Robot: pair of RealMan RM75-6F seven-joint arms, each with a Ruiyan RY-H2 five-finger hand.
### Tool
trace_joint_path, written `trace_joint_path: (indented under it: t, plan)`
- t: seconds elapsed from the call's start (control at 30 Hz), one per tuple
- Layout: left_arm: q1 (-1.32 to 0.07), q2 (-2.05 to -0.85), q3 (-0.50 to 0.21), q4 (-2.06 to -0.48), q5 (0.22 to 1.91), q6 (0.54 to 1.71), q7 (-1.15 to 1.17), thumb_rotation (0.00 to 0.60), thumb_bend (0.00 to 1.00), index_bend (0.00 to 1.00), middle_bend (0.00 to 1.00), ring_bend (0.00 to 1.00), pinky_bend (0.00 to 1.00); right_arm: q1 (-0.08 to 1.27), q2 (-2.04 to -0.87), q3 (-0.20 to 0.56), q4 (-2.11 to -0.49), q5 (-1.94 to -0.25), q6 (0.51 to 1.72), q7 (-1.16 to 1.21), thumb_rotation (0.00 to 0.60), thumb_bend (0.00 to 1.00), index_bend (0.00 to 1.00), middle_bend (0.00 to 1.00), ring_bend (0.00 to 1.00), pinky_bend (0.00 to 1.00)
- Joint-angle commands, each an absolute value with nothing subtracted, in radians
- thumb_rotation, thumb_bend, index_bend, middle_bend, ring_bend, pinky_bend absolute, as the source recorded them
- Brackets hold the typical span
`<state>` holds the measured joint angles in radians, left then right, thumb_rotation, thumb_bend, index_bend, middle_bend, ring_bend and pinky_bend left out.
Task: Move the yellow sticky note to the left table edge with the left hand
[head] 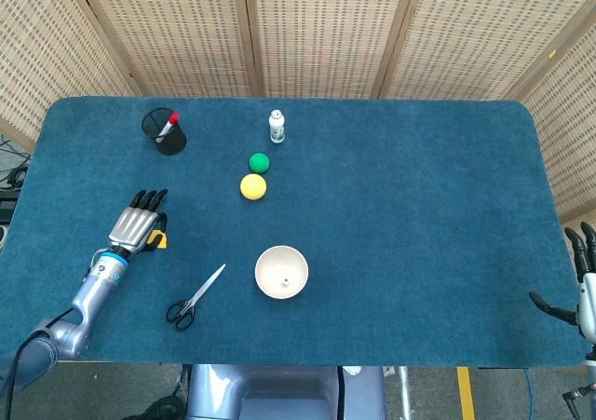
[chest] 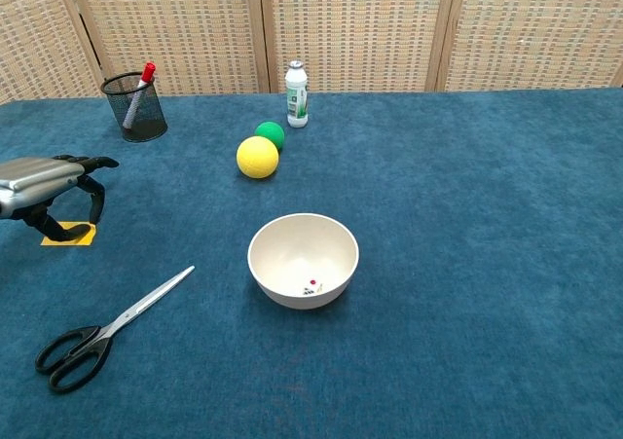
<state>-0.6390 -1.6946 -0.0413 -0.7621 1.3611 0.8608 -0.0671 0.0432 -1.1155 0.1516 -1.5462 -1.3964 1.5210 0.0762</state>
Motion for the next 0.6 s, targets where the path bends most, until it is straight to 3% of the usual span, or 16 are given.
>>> trace_joint_path:
  t: [0.03, 0.33, 0.6]
  plan:
    - [-0.639, -1.696, -0.046, -0.757, 1.359, 0.857, -0.068, 0.600, 0.44, 0.56, 0.00, 0.00, 0.00, 0.043, -1.115, 0.152, -1.546, -1.396, 1.521, 0.078, 0.600, 0.00, 0.00, 0.00, 0.00, 0.00]
    - [-0.638, -1.703, -0.053, -0.750, 1.361, 0.852, -0.065, 0.600, 0.44, 0.61, 0.00, 0.00, 0.00, 0.043, -1.114, 0.151, -1.547, -1.396, 1.520, 0.079, 0.600, 0.00, 0.00, 0.00, 0.00, 0.00]
    - [-0.636, -1.687, -0.054, -0.769, 1.368, 0.858, -0.061, 0.600, 0.52, 0.63, 0.00, 0.00, 0.00, 0.043, -1.113, 0.151, -1.547, -1.396, 1.520, 0.083, 0.600, 0.00, 0.00, 0.00, 0.00, 0.00]
